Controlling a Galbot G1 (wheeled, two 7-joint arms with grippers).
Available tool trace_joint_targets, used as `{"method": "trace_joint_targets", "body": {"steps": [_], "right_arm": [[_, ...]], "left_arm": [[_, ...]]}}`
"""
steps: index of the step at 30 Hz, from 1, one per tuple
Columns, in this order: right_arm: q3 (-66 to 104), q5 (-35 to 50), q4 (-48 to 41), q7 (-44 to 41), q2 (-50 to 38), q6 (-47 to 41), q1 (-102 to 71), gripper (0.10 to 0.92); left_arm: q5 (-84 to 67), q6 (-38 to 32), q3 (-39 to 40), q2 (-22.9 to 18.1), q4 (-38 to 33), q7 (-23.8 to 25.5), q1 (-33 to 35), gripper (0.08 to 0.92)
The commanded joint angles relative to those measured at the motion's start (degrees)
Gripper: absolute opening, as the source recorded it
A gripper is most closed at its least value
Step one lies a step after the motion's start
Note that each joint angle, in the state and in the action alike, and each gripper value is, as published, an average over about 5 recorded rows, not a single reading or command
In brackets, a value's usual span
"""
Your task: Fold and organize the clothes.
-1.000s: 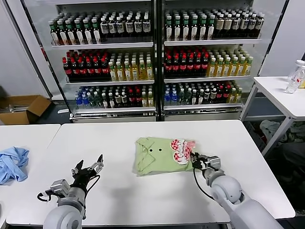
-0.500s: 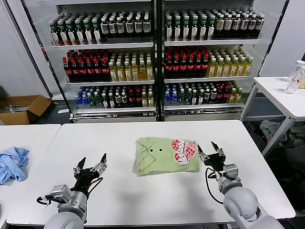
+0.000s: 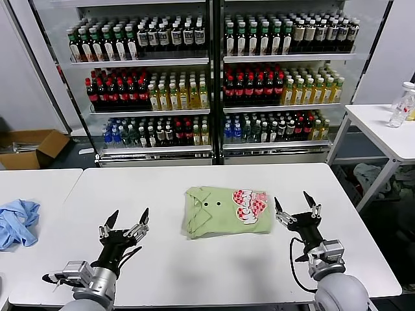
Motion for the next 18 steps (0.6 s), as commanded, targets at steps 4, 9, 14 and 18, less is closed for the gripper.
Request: {"method": "trace_joint_targets", "body": {"steps": [4,9,14,18], "right_arm": [[2.53,-2.95,5.33,0.33,0.67,1.37,-4.56,0.823],[2.53,-3.35,6.05,0.94,0.83,1.6,-4.98,0.823],[2.48,-3.58,6.48,1.65,1.02,1.55,-4.91,0.823],[2.33,-3.97,6.76,2.05,1.16,1.54,-5.01,0.823]], "left_arm": [[2.58,-0.57,-0.91,-0.19,-4.4,2.27,3.88,0.823],[3.47,-0.98,-1.55,-0.07,-5.37,2.6,5.01,0.823],[3.55,-1.14,-2.13,-0.03,-6.34,2.68,6.04,0.823],[3.7,-1.15,-2.29,-0.21,-6.87,2.72,6.48,0.822]]}}
